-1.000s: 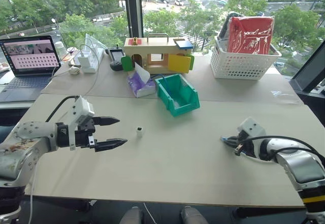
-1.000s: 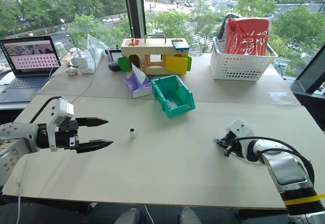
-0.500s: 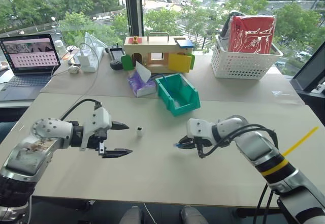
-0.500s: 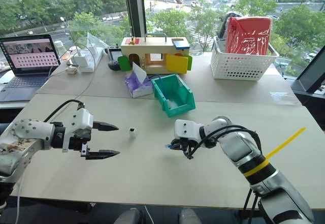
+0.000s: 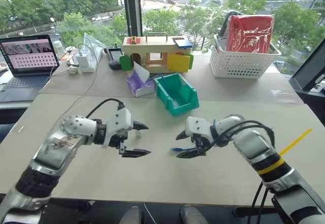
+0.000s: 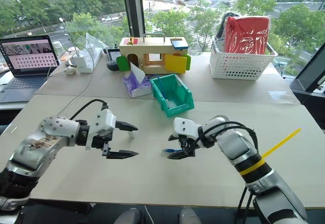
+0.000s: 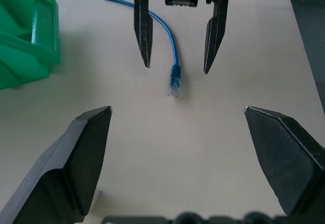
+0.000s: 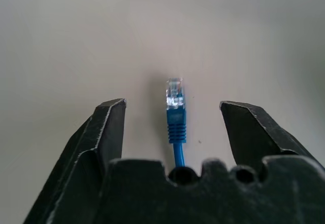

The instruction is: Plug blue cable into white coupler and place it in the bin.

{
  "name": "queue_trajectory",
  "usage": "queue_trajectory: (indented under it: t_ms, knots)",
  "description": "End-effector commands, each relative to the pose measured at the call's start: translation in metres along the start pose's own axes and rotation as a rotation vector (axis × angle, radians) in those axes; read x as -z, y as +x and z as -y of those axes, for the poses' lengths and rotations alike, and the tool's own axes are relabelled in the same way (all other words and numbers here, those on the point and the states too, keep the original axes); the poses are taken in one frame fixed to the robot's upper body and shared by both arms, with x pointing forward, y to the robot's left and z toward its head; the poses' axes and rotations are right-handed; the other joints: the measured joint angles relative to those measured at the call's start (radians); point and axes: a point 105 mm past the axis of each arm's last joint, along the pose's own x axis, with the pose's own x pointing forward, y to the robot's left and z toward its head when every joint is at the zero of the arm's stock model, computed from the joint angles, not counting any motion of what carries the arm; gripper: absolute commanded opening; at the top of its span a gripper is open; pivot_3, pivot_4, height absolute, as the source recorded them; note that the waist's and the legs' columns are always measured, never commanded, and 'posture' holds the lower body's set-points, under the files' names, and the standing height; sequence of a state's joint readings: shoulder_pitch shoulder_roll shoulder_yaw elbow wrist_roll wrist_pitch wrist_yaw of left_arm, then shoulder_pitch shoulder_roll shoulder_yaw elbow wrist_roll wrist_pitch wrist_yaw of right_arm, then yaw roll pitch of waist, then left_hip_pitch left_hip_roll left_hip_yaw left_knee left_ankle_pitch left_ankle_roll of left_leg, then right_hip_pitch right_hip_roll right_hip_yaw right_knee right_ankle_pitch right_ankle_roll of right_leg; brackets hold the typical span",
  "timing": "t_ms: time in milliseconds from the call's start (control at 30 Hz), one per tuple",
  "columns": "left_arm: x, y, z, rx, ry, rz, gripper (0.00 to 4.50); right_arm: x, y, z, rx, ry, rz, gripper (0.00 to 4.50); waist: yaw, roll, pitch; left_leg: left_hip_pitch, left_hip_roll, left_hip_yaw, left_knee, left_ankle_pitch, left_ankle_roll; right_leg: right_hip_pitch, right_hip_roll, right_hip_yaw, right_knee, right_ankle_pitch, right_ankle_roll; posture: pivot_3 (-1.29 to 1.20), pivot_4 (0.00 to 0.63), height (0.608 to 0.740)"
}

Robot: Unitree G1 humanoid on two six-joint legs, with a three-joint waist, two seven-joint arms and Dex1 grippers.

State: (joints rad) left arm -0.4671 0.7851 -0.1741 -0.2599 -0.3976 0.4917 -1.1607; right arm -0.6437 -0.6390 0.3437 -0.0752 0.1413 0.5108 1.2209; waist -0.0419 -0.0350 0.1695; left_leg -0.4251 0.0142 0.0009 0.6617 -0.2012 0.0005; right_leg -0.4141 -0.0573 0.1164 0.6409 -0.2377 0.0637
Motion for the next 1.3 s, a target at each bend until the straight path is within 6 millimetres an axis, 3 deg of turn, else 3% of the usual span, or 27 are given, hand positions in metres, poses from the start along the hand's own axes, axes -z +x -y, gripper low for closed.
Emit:
queue_trajectory:
  t_ms: [33,200,300,367,567,800,900,1100,1233,1300]
  knots:
    - [-0.005,0.011,-0.003,0.024,0.045,0.036,4.5,-0.02,-0.029,0.011,0.14,0.018,0.086,4.49,0.0,0.0,0.0,0.0,0.0,0.0,0.0,0.0,0.0,0.0,0.0,0.0,0.0,0.0,0.0,0.0,0.15,0.729]
    - [0.002,0.046,-0.017,0.007,0.058,0.056,4.5,-0.015,-0.067,0.011,0.308,0.095,0.109,4.49,0.015,0.0,0.0,0.0,-0.001,0.0,0.001,0.0,0.0,0.0,-0.001,-0.001,0.001,0.0,0.0,0.0,0.15,0.729]
    - [0.009,0.068,-0.013,0.062,0.036,0.035,4.5,-0.001,-0.1,-0.005,0.459,0.173,0.072,4.49,0.022,0.0,0.0,-0.002,-0.001,0.0,0.002,0.0,0.0,-0.001,-0.001,0.0,0.001,0.0,0.0,0.0,0.15,0.729]
    - [0.015,0.074,-0.011,0.08,0.034,0.013,4.5,0.005,-0.109,-0.014,0.502,0.207,0.052,4.49,0.024,0.0,0.0,-0.006,-0.001,0.0,0.002,0.0,0.0,-0.006,-0.001,-0.001,0.001,0.0,0.0,0.0,0.15,0.729]
    - [0.029,0.083,-0.009,0.112,0.034,-0.048,4.5,0.008,-0.115,-0.033,0.55,0.27,0.046,4.49,0.009,0.0,0.0,-0.005,-0.001,0.0,0.003,0.001,0.0,-0.006,0.0,0.001,0.005,0.0,0.0,0.0,0.15,0.729]
    - [0.037,0.091,-0.005,0.132,0.003,-0.077,4.5,0.009,-0.113,-0.038,0.565,0.293,0.052,4.49,0.002,0.0,0.0,-0.006,-0.001,0.0,0.006,0.002,0.0,-0.006,0.0,0.001,0.005,-0.001,0.001,0.0,0.15,0.729]
    - [0.041,0.092,-0.005,0.121,-0.021,-0.09,3.79,0.01,-0.112,-0.039,0.566,0.299,0.054,4.5,0.002,0.0,0.0,-0.006,-0.001,0.0,0.006,0.002,0.0,-0.006,0.0,0.001,0.005,-0.001,0.001,0.0,0.15,0.729]
    - [0.044,0.093,-0.003,0.123,-0.05,-0.095,1.55,0.013,-0.111,-0.04,0.555,0.302,0.046,4.5,0.001,0.0,0.0,-0.006,-0.001,0.0,0.006,0.002,0.0,-0.005,0.0,0.001,0.005,-0.001,0.001,0.0,0.15,0.729]
    - [0.036,0.094,-0.005,0.101,-0.071,-0.046,0.2,0.013,-0.107,-0.043,0.529,0.341,0.072,4.5,0.002,0.0,0.0,-0.006,-0.001,0.0,0.006,0.002,0.0,-0.005,0.0,0.001,0.005,-0.001,0.001,0.0,0.15,0.729]
    - [0.029,0.094,-0.008,0.081,-0.102,0.0,0.0,0.007,-0.103,-0.045,0.507,0.454,0.203,4.5,0.002,0.0,0.0,-0.006,-0.001,0.0,0.006,0.002,0.0,-0.005,0.0,0.001,0.005,-0.001,0.001,0.0,0.15,0.729]
